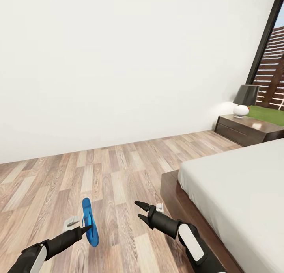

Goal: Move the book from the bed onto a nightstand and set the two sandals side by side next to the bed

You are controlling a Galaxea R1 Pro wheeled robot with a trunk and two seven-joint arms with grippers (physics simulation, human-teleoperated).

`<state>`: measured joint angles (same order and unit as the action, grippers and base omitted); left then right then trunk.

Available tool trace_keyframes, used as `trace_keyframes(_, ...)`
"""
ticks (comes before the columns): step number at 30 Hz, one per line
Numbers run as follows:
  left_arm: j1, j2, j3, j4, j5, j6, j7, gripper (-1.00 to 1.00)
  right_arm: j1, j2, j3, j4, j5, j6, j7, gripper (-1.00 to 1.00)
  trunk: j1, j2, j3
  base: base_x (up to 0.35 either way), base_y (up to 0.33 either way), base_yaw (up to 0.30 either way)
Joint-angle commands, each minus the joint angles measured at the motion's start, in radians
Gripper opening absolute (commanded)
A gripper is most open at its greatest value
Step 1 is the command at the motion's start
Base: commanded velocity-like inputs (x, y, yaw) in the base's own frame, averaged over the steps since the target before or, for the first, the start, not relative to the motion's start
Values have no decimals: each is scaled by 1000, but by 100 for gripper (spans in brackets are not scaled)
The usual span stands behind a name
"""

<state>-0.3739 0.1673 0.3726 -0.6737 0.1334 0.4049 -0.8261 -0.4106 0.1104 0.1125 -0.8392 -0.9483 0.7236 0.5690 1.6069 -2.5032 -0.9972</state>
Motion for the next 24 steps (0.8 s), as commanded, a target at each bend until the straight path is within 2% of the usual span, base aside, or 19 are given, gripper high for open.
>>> trace_keyframes(1, 0, 0, 1, 0, 5, 8, -2, -100, 0, 0, 0, 0, -2, 4, 0, 100, -1, 0, 3, 0, 0, 0)
trace_keyframes(7, 0, 0, 1, 2, 5, 8, -2, -100, 0, 0, 1, 0, 0, 4, -1, 100, -3, 1, 26, 0, 0, 0)
trace_keyframes(11, -1, -1, -2, 35, 4, 2, -2, -100, 0, -1, 0, 5, 3, 3, -1, 100, -5, 2, 42, 0, 0, 0)
trace_keyframes(14, 0, -6, -11, 51, 3, -16, -2, -100, 0, -5, 0, 22, 31, 3, -1, 100, -6, 3, 53, 0, 0, 0)
trace_keyframes(15, 0, -10, -16, 54, 3, -23, -2, -100, 0, -7, 0, 39, 55, 3, -1, 100, -7, 3, 57, 0, 0, 0)
trace_keyframes(16, 0, -15, -24, 57, 3, -29, -2, -100, 0, -8, -1, 68, 103, 3, 0, 100, -11, 10, 60, 0, 0, 0)
trace_keyframes(17, 0, -16, -26, 57, 3, -31, -2, -100, 0, -8, -1, 79, 120, 3, -1, 100, -15, 17, 63, 0, 0, 0)
trace_keyframes(21, -1, -19, -35, 60, 3, -36, -3, -100, 0, -10, -3, 186, 253, 3, -1, 100, -30, 45, 76, 0, 0, 0)
trace_keyframes(24, 0, -21, -36, 64, 4, -36, -3, -100, 0, -10, -3, 244, 295, 2, 0, 100, -41, 66, 85, 0, 0, 0)
